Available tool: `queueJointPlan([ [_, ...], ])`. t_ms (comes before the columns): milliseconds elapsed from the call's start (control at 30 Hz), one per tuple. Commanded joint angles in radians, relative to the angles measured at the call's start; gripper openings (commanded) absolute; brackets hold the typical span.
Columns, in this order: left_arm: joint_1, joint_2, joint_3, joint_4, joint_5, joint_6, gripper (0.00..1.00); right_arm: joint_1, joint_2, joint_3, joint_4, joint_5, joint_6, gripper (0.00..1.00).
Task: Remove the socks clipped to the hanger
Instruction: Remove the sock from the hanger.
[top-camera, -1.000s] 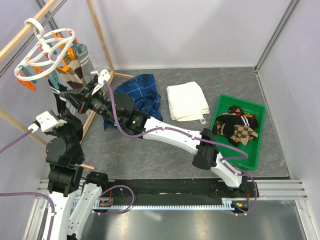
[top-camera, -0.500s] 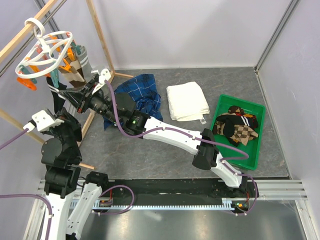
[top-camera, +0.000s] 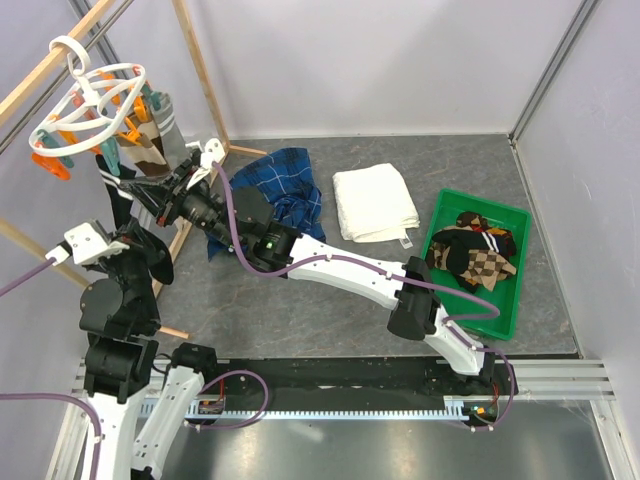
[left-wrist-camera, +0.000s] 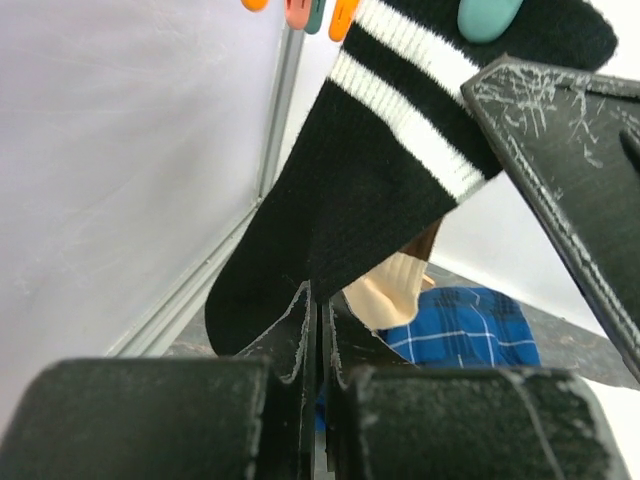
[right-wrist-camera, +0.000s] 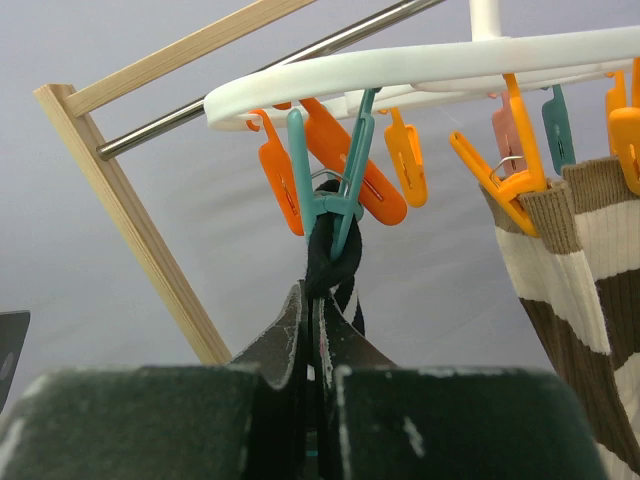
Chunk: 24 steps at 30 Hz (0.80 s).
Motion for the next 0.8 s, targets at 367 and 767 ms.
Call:
queueJointPlan([
  [367,-0.002,-0.034,0.122,-0.101,0.076,-0.094,0.52,-0.007,-0.068,0.024,0.026,-0.022,0.024,0.0],
  [767,-0.002,0.075,0.094,0.016,0.028,0.031,0.7,-0.007,-0.068,0.033,0.02,-0.038,0.049,0.0],
])
